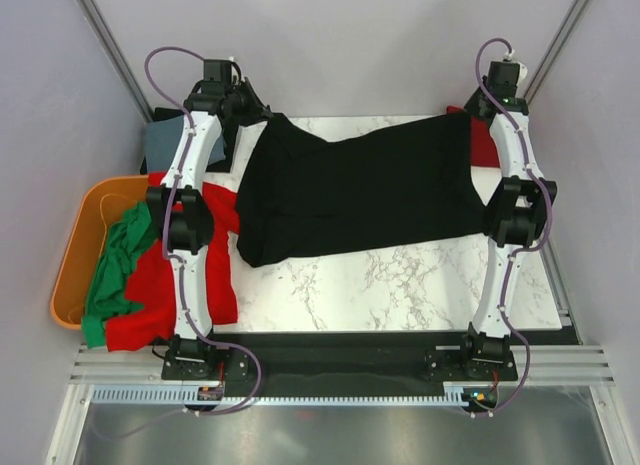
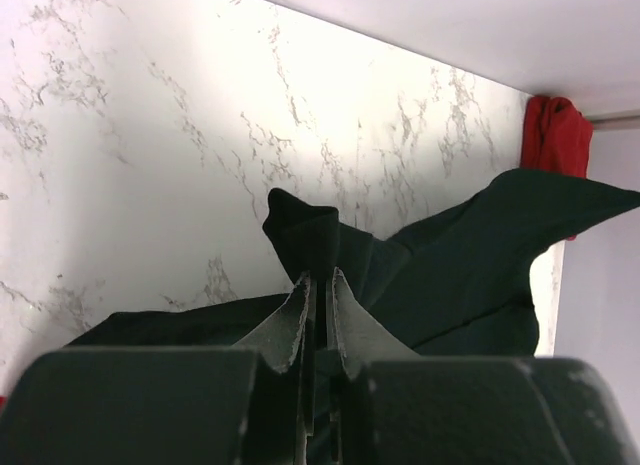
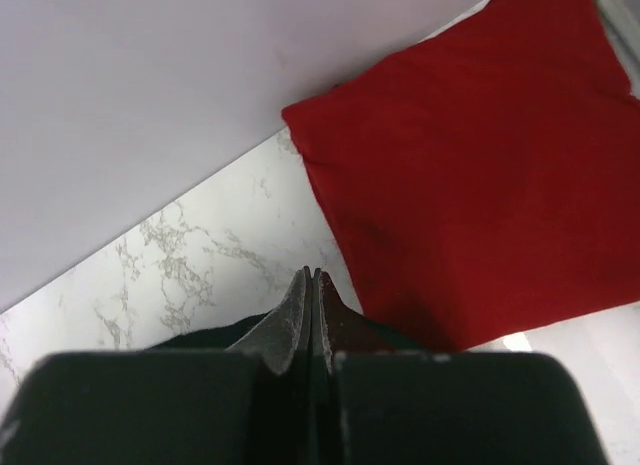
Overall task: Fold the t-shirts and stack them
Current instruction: Fold the tshirt
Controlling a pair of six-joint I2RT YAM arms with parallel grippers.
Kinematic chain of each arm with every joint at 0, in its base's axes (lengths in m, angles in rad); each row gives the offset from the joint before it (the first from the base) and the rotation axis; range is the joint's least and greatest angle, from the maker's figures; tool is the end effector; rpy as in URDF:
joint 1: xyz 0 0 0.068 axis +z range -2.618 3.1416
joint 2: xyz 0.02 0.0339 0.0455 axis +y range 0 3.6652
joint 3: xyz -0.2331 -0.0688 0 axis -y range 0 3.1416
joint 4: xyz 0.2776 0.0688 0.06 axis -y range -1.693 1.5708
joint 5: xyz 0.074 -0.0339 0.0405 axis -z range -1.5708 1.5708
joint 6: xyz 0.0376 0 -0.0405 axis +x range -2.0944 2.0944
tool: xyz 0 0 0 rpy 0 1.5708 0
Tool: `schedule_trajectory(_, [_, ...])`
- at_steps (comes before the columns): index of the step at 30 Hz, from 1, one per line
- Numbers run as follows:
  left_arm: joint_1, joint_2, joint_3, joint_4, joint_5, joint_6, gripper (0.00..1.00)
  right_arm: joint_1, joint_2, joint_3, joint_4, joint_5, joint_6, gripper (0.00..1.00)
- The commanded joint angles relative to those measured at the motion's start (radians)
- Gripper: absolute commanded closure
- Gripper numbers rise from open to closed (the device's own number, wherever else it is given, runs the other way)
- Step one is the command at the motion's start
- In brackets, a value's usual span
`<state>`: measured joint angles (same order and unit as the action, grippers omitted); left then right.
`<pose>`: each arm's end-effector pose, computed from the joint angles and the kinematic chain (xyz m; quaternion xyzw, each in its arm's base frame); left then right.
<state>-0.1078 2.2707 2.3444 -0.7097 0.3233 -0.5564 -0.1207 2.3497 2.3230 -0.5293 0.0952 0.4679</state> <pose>0.5264 -0.0690 0.3069 -0.1253 0.8752 -0.2808 0.3735 0.5530 -0.0707 0.2731 0.2754 0.8288 0.0429 0.4852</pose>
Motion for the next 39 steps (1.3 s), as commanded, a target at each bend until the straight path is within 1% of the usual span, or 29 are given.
schedule_trajectory(1, [0.005,0.036,0.058,-0.008,0.033,0.029,0.93,0.032,-0.032,-0.034,0.046,-0.058,0.012,1.0])
schedule_trajectory(7, [0.005,0.003,0.006,-0.008,0.076,0.029,0.93,0.032,-0.069,-0.094,0.081,-0.092,0.012,1.0])
schedule_trajectory(9, [0.005,-0.045,-0.026,-0.01,0.085,0.023,0.93,0.032,-0.104,-0.112,0.083,-0.092,0.012,1.0])
schedule_trajectory(12, [0.005,-0.138,-0.126,-0.013,0.091,-0.002,0.93,0.026,-0.176,-0.194,0.092,-0.094,0.009,1.0])
schedule_trajectory(13, [0.005,-0.167,-0.195,-0.013,0.088,-0.008,0.93,0.021,-0.199,-0.255,0.104,-0.092,0.011,1.0])
schedule_trajectory(15, [0.003,-0.256,-0.273,-0.013,0.073,-0.029,0.93,0.004,-0.272,-0.327,0.123,-0.094,0.012,1.0])
schedule_trajectory(16, [0.003,-0.289,-0.352,-0.013,0.071,-0.034,0.93,-0.003,-0.297,-0.406,0.146,-0.092,0.018,1.0])
schedule_trajectory(17, [0.003,-0.318,-0.394,-0.013,0.066,-0.039,0.93,-0.011,-0.318,-0.443,0.156,-0.094,0.023,1.0])
schedule_trajectory(18, [0.003,-0.379,-0.434,-0.013,0.06,-0.046,0.93,-0.031,-0.364,-0.483,0.166,-0.092,0.023,1.0])
schedule_trajectory(19, [0.003,-0.407,-0.51,-0.013,0.06,-0.048,0.93,-0.04,-0.386,-0.554,0.178,-0.118,0.025,1.0])
schedule_trajectory(20, [0.0,-0.434,-0.551,-0.013,0.056,-0.053,0.93,-0.049,-0.406,-0.589,0.184,-0.117,0.029,1.0])
schedule_trajectory(21, [-0.006,-0.497,-0.594,-0.013,0.04,-0.069,0.93,-0.065,-0.447,-0.623,0.19,-0.124,0.031,1.0])
schedule_trajectory(22, [-0.01,-0.523,-0.676,-0.013,0.031,-0.074,0.93,-0.068,-0.467,-0.69,0.201,-0.123,0.028,1.0])
schedule_trajectory(24, [-0.042,-0.588,-0.759,-0.008,-0.002,-0.083,0.93,-0.071,-0.522,-0.753,0.206,-0.111,0.025,1.0])
schedule_trajectory(25, [-0.055,-0.644,-0.837,-0.01,-0.016,-0.086,0.93,-0.071,-0.541,-0.819,0.213,-0.107,0.026,1.0])
schedule_trajectory(26, [-0.078,-0.671,-0.881,-0.004,-0.038,-0.092,0.93,-0.073,-0.556,-0.852,0.216,-0.106,0.034,1.0])
schedule_trajectory(27, [-0.087,-0.698,-0.966,0.009,-0.039,-0.1,0.93,-0.074,-0.585,-0.911,0.215,-0.101,0.038,1.0])
schedule_trajectory(28, [-0.093,-0.756,-1.011,0.013,-0.043,-0.108,0.93,-0.076,-0.601,-0.941,0.218,-0.101,0.046,1.0])
schedule_trajectory(29, [-0.101,-0.781,-1.054,0.016,-0.033,-0.117,0.92,-0.08,-0.625,-0.968,0.221,-0.101,0.054,1.0])
schedule_trajectory(30, [-0.102,-0.812,-1.13,0.022,-0.026,-0.126,0.86,-0.082,-0.638,-1.014,0.216,-0.103,0.057,1.0])
schedule_trajectory(31, [-0.105,-0.864,-1.166,0.024,-0.024,-0.129,0.81,-0.083,-0.647,-1.034,0.218,-0.107,0.06,0.93])
schedule_trajectory(32, [-0.105,-0.893,-1.2,0.024,-0.024,-0.129,0.75,-0.089,-0.659,-1.053,0.218,-0.112,0.058,0.79])
schedule_trajectory(33, [-0.105,-0.918,-1.25,0.024,-0.03,-0.122,0.63,-0.092,-0.676,-1.071,0.215,-0.111,0.057,0.42])
schedule_trajectory(34, [-0.105,-0.941,-1.269,0.021,-0.036,-0.114,0.58,-0.094,-0.685,-1.077,0.204,-0.101,0.058,0.31])
schedule_trajectory(35, [-0.105,-0.986,-1.284,0.013,-0.044,-0.106,0.53,-0.1,-0.694,-1.08,0.2,-0.101,0.058,0.26])
schedule_trajectory(36, [-0.105,-1.002,-1.301,0.006,-0.058,-0.099,0.45,-0.102,-0.711,-1.076,0.186,-0.077,0.06,0.22])
schedule_trajectory(39, [-0.105,-1.045,-1.301,-0.017,-0.073,-0.094,0.44,-0.103,-0.737,-1.047,0.176,-0.083,0.066,0.21])
